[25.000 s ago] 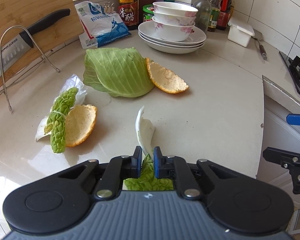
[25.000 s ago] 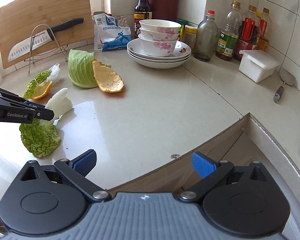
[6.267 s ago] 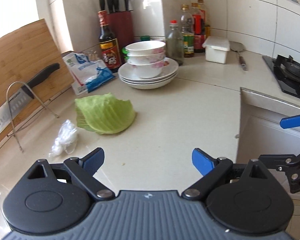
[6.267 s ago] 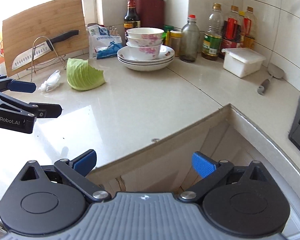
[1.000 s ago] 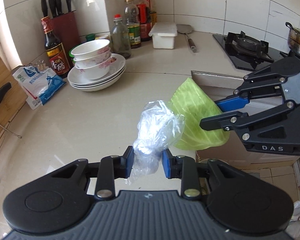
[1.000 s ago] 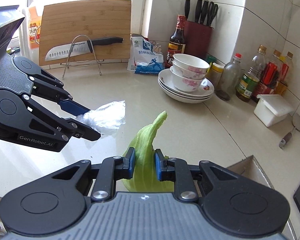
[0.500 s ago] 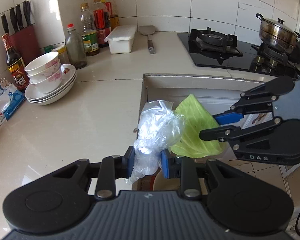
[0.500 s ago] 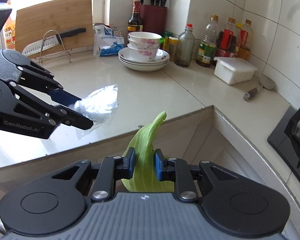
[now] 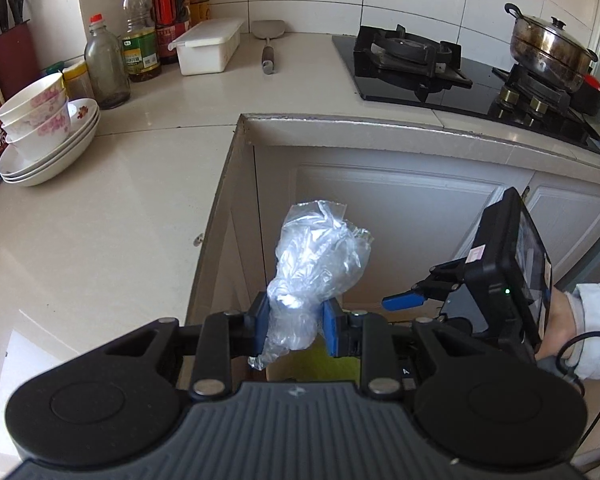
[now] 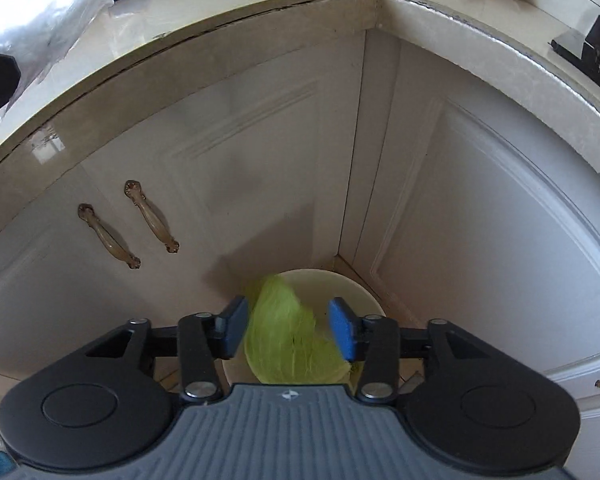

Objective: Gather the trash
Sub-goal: 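Open the right tool to drop the cabbage while the left tool drops the bag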

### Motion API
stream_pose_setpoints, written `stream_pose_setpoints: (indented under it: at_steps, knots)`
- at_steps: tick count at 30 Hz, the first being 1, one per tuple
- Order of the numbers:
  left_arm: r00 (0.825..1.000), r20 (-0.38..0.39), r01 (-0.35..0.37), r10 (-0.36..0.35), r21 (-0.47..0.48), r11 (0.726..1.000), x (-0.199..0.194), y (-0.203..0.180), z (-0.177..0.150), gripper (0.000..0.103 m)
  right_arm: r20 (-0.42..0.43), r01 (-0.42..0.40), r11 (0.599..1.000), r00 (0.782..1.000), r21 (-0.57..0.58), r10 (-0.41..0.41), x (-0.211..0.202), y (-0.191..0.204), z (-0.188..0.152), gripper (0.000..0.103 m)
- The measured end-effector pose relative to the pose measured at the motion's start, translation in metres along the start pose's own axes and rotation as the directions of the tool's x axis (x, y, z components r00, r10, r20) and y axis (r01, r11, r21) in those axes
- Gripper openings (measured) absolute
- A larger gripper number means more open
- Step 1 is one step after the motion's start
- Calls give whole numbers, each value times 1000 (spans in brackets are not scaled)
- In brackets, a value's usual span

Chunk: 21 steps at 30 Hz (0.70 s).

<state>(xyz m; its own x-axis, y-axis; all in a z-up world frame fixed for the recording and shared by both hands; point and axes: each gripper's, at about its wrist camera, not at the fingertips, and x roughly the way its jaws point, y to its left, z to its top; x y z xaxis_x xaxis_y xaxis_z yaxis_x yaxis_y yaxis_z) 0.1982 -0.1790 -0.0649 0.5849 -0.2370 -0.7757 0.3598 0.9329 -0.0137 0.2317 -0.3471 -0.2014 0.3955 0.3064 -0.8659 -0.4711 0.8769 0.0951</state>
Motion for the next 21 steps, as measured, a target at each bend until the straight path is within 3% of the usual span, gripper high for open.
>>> stream_pose_setpoints:
  at_steps: [2, 6, 8, 17, 19, 21]
  knots:
    - [1000, -8, 5, -5, 1, 1000, 10, -4, 1, 26, 6, 1, 1000, 1000, 7, -1, -3, -2, -3, 66]
    - [1000, -24, 20, -20, -1, 1000, 30, -14, 2, 26, 40, 28, 1000, 999, 2, -28, -19, -2, -9, 93]
    - [999, -35, 33, -33, -7, 999, 42, -20, 3, 26, 52, 40, 999, 998, 1, -39, -28, -3, -14, 98]
    - [994, -94, 48, -48, -4, 999, 108, -48, -9, 30, 51, 113, 994, 992, 0, -113, -54, -6, -40, 101]
    - [993, -112, 34, -33, 11, 999, 121, -52, -14, 47, 48, 127, 992, 991, 9, -127, -58, -8, -46, 101]
    - [994, -104, 20, -18, 18, 1000, 131, -56, -18, 81, 42, 136, 990, 990, 23, -137, -60, -12, -50, 101]
